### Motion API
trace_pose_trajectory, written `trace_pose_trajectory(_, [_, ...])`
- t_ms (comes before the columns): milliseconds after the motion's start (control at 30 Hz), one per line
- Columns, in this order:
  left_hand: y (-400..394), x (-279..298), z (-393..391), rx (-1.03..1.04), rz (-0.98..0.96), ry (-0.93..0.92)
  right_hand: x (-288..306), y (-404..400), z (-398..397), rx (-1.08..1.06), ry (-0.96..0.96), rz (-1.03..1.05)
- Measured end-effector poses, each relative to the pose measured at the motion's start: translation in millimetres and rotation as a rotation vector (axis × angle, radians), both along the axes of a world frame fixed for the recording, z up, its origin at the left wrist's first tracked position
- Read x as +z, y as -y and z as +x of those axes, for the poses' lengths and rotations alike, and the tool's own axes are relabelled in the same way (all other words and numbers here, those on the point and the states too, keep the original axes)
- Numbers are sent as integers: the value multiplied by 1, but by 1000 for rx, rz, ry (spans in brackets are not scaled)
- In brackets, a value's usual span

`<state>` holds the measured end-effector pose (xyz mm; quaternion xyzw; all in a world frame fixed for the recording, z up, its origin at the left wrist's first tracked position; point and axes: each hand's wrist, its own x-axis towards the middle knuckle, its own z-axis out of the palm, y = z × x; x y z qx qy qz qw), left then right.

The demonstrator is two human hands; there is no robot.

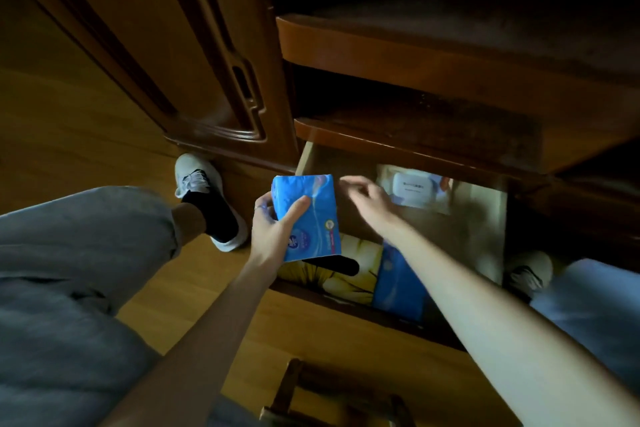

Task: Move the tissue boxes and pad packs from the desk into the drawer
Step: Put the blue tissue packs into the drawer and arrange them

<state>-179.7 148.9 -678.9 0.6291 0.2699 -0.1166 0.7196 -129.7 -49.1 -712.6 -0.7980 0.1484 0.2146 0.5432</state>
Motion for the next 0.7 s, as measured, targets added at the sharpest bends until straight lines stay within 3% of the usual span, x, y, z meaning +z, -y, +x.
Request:
trace_pose_trajectory(100, [36, 3, 0, -243, -22, -19, 49, 46, -26, 170, -22, 163])
trace_pose_trajectory(233, [89, 8, -11, -592, -78, -66, 74, 116, -60, 146, -40, 21])
trace_pose_trajectory(300, [101, 2, -17, -764, 9, 43, 77, 151, -78, 77, 26, -196])
trace_pose_trajectory(333, [103, -4, -19, -841, 98, 118, 77, 165, -85, 69, 62, -348])
trace_pose_trajectory(400, [104, -19, -22, -999, 461, 242, 72, 182, -98, 78, 92, -571])
trace_pose_trajectory(500, [102, -37, -27, -1188, 935, 312, 56, 181, -106, 150, 99, -670])
trace_pose_trajectory(700, [107, -46, -28, -1380, 1120, 538, 35, 168, -88, 397, -11, -785])
